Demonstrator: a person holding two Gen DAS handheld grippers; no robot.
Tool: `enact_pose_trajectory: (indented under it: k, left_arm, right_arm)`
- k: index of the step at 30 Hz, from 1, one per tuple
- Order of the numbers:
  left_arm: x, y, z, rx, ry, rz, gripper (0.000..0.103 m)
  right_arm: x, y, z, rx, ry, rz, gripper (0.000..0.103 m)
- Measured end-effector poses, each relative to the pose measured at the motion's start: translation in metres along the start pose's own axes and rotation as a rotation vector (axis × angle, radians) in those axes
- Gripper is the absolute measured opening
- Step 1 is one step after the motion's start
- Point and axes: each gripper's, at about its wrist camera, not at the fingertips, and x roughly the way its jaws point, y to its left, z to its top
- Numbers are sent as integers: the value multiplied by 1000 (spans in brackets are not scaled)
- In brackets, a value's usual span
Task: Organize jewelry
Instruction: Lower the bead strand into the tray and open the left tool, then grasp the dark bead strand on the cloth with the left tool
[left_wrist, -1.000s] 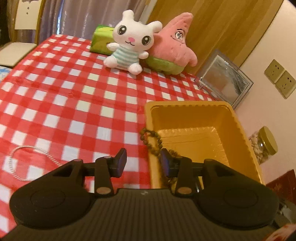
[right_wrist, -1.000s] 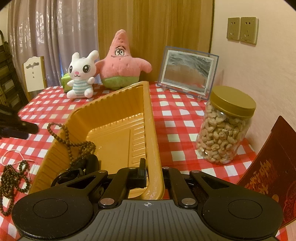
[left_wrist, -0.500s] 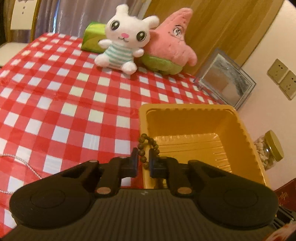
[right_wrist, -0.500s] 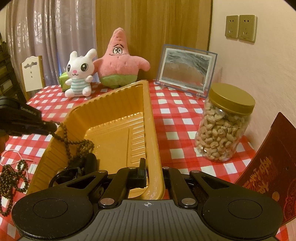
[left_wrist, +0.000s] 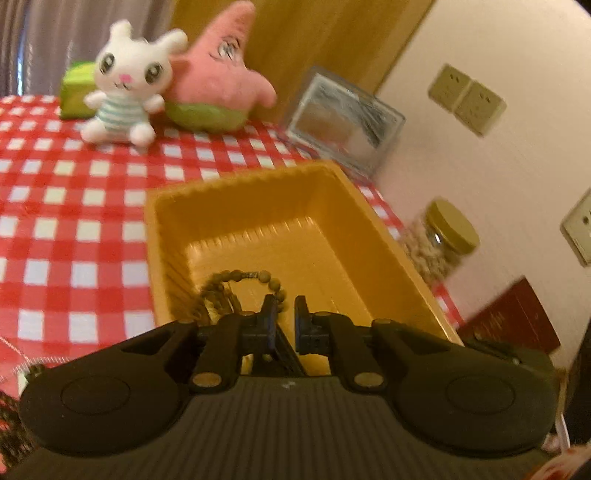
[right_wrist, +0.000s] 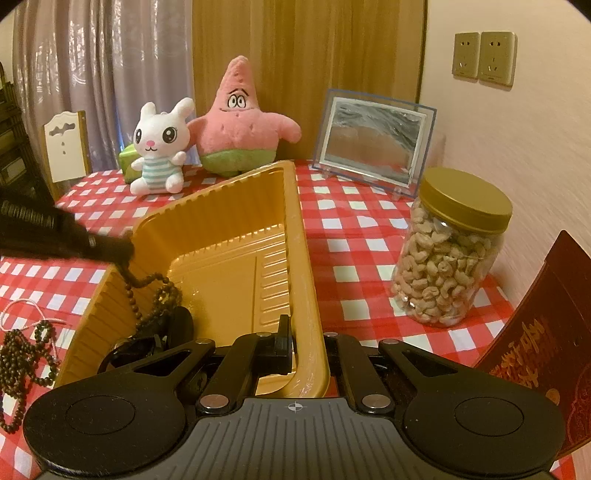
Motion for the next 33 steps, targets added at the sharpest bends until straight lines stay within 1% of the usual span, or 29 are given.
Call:
enact_pose_trajectory:
  k: [1,2,3,11,15,17,20,25,33]
  left_arm:
    - [-1,-1,-4,0,9,0,10]
    - [-1,-1,-6,-2,19,0,15]
    - [-3,-1,-9,-6,25,2,18]
    - [-25,3,-26,1,53,47,18]
    - [-41,5,-33,-22,58,36,19]
    - [-50,4,-38,-16,49,44,19]
    - [-64,6,-44,-4,28,73,19]
    - [-88,19,-53,0,-10,158,21]
    - [-126,57,-71,-42,-38,298,21]
  right_arm:
    - [0,0,0,0,0,0,4]
    - [0,0,0,0,-1,1,4]
    - [0,1,0,-1,-2,1,4]
    - [-1,1,-1,4,5,2,4]
    - [-1,1,-1,6,4,3,4]
    - [-1,2,-1,5,4,3,4]
    - [-2,2,-1,4,2,5,4]
    - [-4,5,0,-3,-2,6,4]
    - [-4,6,-1,-11,0,5,4]
